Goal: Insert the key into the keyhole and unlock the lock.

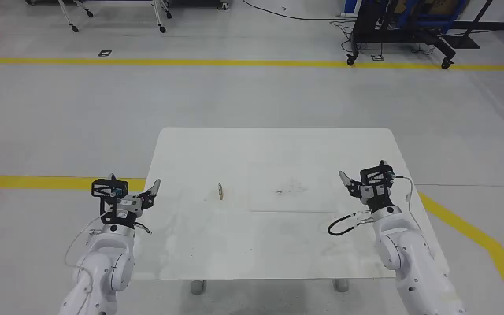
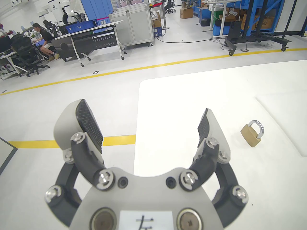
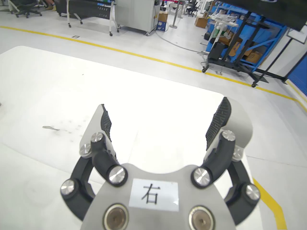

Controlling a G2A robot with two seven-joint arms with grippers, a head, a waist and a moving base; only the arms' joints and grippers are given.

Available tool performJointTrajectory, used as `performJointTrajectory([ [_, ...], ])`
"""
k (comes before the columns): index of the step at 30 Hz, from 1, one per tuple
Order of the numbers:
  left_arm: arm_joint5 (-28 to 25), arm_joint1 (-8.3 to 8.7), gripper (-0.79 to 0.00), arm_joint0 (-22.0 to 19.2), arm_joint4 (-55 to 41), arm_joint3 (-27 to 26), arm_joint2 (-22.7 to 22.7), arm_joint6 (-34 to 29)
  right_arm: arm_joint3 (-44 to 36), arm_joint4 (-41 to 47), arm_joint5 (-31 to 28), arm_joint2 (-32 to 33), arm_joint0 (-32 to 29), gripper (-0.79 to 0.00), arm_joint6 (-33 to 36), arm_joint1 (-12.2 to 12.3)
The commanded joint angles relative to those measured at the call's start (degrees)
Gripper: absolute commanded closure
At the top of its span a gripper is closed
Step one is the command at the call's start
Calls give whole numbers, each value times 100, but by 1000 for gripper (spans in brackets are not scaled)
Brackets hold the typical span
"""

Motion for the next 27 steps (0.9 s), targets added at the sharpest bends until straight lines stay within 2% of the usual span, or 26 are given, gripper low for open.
performJointTrajectory([
  [1,0,0,-785,0,0,0,0,0,224,138,-232,-188,254,-785,239,-18],
  [3,0,0,-785,0,0,0,0,0,356,231,-157,-253,432,-785,423,-37],
  [12,0,0,-785,0,0,0,0,0,356,231,-157,-253,432,-785,423,-37],
  [15,0,0,-785,0,0,0,0,0,476,230,-833,-578,588,-785,796,-40],
  [20,0,0,-785,0,0,0,0,0,1187,752,-2112,-992,1264,-785,1379,-62],
  [27,0,0,-785,0,0,0,0,0,2096,1163,-3211,-1369,2001,-785,1651,-92],
])
